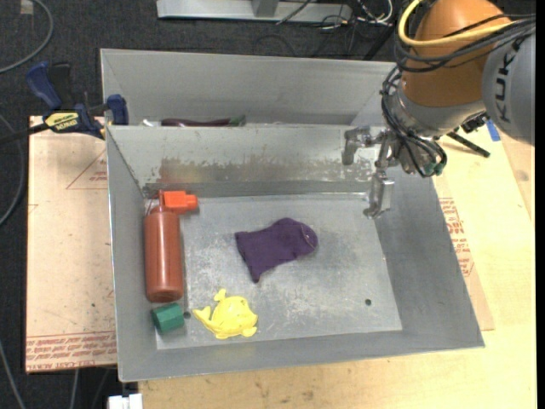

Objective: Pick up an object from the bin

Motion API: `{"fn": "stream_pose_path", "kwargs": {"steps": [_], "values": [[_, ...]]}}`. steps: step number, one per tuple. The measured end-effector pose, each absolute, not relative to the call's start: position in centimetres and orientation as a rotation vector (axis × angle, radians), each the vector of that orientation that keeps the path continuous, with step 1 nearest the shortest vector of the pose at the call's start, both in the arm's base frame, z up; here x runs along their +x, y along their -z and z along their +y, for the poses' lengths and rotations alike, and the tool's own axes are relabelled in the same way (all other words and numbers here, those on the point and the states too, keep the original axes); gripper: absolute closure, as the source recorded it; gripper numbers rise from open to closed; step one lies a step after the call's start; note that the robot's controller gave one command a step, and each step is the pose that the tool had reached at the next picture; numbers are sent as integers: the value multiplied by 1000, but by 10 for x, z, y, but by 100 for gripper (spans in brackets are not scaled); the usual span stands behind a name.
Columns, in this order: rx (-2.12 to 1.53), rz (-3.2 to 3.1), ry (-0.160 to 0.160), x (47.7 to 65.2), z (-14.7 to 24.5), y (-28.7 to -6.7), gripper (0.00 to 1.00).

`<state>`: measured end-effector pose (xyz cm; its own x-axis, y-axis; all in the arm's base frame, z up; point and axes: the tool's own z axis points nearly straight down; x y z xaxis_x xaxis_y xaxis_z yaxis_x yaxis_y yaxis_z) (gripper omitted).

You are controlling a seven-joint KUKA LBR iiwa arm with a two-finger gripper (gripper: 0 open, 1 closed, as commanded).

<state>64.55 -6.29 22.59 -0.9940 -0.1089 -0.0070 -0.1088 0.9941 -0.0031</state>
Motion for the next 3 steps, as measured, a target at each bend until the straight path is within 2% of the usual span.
{"fn": "stream_pose_path", "kwargs": {"steps": [1, 2, 3], "values": [[-315, 3126, -3, 640, -31, -209, 0], [3, 3136, -1, 638, -8, -200, 0], [-236, 3127, -2, 635, 6, -173, 0]]}}
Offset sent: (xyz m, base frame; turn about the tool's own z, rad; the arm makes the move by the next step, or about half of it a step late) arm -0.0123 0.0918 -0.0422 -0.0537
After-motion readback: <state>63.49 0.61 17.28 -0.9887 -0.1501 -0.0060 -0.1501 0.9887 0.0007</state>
